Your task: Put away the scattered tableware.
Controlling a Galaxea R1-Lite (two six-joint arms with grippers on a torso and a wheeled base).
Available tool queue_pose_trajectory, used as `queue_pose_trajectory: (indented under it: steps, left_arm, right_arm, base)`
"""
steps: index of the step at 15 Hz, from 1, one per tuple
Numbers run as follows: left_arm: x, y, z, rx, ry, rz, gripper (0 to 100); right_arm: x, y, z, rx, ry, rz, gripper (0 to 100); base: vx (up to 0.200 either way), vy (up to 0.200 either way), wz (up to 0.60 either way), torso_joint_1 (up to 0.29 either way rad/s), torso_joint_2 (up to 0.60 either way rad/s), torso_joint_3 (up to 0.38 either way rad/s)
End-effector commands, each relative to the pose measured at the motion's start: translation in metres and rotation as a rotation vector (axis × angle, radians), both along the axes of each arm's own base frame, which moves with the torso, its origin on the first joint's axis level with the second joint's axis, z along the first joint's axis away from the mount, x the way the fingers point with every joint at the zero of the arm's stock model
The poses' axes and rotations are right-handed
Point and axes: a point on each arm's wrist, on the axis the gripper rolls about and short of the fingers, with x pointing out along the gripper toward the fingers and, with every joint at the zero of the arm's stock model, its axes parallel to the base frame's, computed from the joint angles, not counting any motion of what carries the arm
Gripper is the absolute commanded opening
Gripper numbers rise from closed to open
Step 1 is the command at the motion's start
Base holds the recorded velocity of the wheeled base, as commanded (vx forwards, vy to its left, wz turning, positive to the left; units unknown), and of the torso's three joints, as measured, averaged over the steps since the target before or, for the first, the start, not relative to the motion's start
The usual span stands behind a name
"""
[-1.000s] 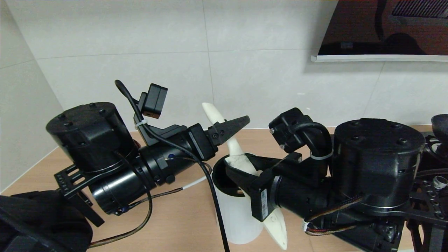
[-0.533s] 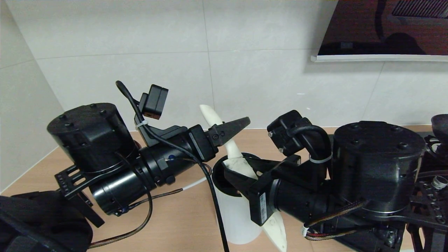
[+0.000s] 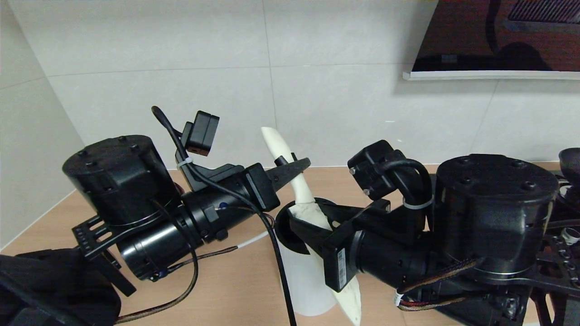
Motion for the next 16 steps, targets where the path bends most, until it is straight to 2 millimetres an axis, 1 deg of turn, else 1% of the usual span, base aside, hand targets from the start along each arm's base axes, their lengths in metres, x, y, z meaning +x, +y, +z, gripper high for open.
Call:
queue_pose_trajectory:
  steps: [1,8,9,12,13,16]
  left_arm:
    - [0.0,0.0,0.0,0.0,0.0,0.0,0]
    - [-0.001,0.001,0.006,-0.012,-0.009,0.004,0]
    - [-0.001,0.001,0.007,-0.014,-0.01,0.002,0]
    - [-0.001,0.002,0.01,-0.014,-0.009,0.01,0]
    - [-0.003,0.004,0.017,-0.02,-0.016,0.015,0]
    - [-0.009,0.009,0.035,-0.036,-0.033,0.061,0]
  right_arm:
    - [-0.001,-0.001,0.002,0.007,-0.004,0.0,0]
    - [0.0,-0.002,0.003,0.01,-0.005,-0.005,0]
    - [0.0,-0.002,0.003,0.01,-0.005,-0.005,100]
    - [0.0,-0.002,0.002,0.009,-0.004,-0.005,100]
    - [0.0,-0.003,0.004,0.014,-0.007,-0.005,100]
    - [0.001,-0.017,0.018,0.051,-0.029,-0.036,100]
  base:
    - [0.0,0.0,0.0,0.0,0.0,0.0]
    - [0.0,0.0,0.0,0.0,0.0,0.0]
    - [0.0,0.0,0.0,0.0,0.0,0.0]
    - [0.0,0.0,0.0,0.0,0.0,0.0]
    - [0.0,0.0,0.0,0.0,0.0,0.0]
    - [0.0,0.0,0.0,0.0,0.0,0.0]
